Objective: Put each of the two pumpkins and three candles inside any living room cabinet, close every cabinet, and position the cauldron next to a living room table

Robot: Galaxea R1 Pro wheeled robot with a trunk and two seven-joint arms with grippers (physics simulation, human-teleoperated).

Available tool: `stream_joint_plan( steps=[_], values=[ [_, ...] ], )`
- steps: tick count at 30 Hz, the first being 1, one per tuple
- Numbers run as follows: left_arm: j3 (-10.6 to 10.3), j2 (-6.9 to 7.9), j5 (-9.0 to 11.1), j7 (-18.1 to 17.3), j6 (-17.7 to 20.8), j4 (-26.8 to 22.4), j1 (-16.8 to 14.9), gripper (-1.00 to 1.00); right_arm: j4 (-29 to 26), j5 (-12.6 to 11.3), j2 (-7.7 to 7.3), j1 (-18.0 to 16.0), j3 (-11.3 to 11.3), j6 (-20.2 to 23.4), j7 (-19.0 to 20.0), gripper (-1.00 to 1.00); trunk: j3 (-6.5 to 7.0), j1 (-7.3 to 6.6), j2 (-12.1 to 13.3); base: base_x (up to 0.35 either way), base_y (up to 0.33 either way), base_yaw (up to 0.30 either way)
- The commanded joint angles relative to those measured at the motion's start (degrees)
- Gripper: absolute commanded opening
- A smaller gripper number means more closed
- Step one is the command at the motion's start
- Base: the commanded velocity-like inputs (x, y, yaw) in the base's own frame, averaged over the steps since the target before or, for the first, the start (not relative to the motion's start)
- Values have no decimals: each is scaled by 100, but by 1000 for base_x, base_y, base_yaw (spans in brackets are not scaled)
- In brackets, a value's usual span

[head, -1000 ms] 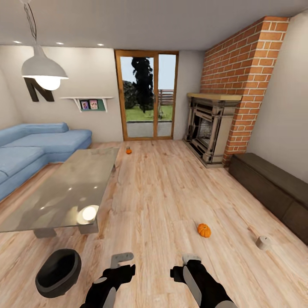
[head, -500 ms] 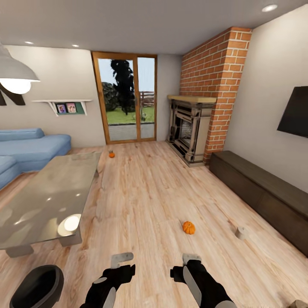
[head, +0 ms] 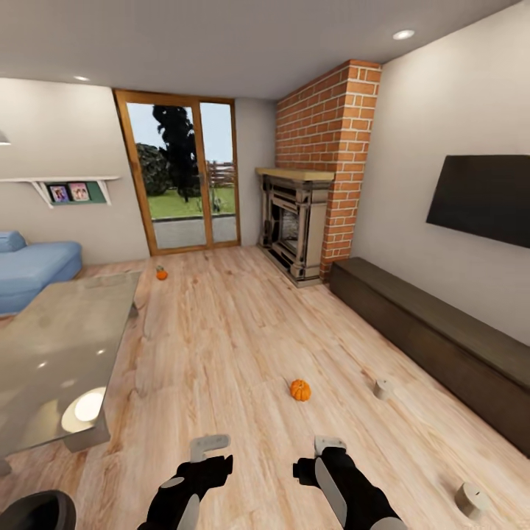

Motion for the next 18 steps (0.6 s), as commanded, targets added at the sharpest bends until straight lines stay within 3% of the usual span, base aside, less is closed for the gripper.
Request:
stream_joint_plan(
  steps=[1, 18],
  values=[
    [0, 0, 1, 0, 0, 0, 0, 100, 0, 1, 0, 0, 0, 0, 0, 100, 23, -23, 42, 0, 0, -277],
    [0, 0, -4, 0, 0, 0, 0, 100, 1, 1, 0, 0, 0, 0, 0, 100, 396, -396, 724, 0, 0, -277]
  ],
)
